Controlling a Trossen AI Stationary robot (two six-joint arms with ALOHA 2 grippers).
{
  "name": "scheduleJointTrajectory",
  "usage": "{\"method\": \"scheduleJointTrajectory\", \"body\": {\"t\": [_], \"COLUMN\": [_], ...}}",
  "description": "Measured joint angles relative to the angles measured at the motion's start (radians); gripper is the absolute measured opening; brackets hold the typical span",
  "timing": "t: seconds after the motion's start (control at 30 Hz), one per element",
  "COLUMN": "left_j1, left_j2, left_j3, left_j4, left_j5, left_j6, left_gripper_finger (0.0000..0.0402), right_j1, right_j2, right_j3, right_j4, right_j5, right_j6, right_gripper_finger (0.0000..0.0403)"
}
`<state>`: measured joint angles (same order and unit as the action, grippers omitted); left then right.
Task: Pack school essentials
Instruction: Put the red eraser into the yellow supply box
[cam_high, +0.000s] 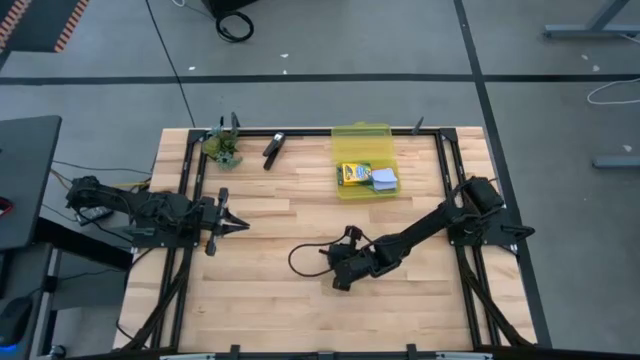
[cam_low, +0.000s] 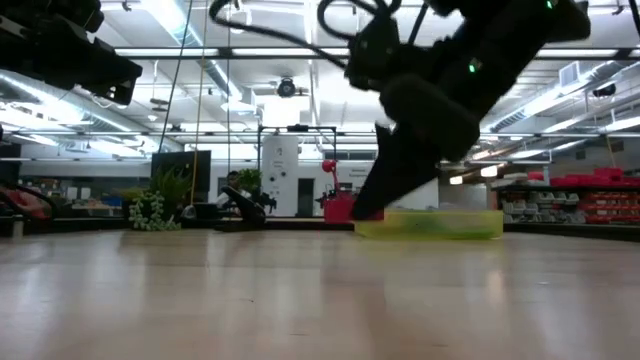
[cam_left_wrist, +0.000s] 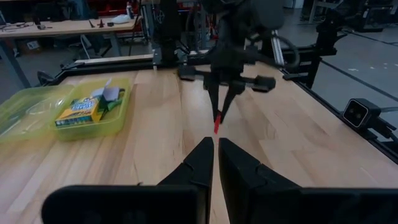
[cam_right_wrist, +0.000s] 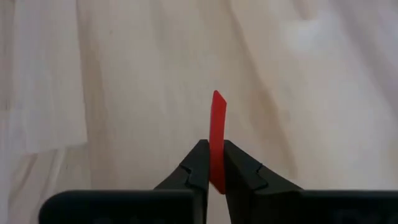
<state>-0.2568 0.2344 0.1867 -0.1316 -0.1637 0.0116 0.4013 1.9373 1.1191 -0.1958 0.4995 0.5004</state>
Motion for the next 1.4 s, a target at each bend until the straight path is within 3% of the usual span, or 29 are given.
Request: {"method": "scheduleJointTrajectory", "body": {"t": [0.53, 0.97, 1.4], "left_j1": [0.000, 0.000, 0.000], "left_j2": [0.000, 0.000, 0.001], "left_j3": [0.000, 0.000, 0.000], "left_j4": [-0.001, 0.000, -0.001], "left_j5": [0.000, 0.000, 0.000], "left_j6": [0.000, 0.003, 0.011], "left_gripper_finger": [0.0034, 0.0034, 0.0034], "right_j1": [-0.111, -0.408, -0.711], "right_j2": [-0.238, -0.484, -0.479], "right_j3": [-0.023, -0.364, -0.352], "right_j4": [-0.186, -0.054, -0.045], "right_j5": [0.034, -0.291, -0.580], "right_j6": [-0.170, -0.278, -0.547], "right_gripper_finger": [0.0037, 0.0037, 0.0037]}}
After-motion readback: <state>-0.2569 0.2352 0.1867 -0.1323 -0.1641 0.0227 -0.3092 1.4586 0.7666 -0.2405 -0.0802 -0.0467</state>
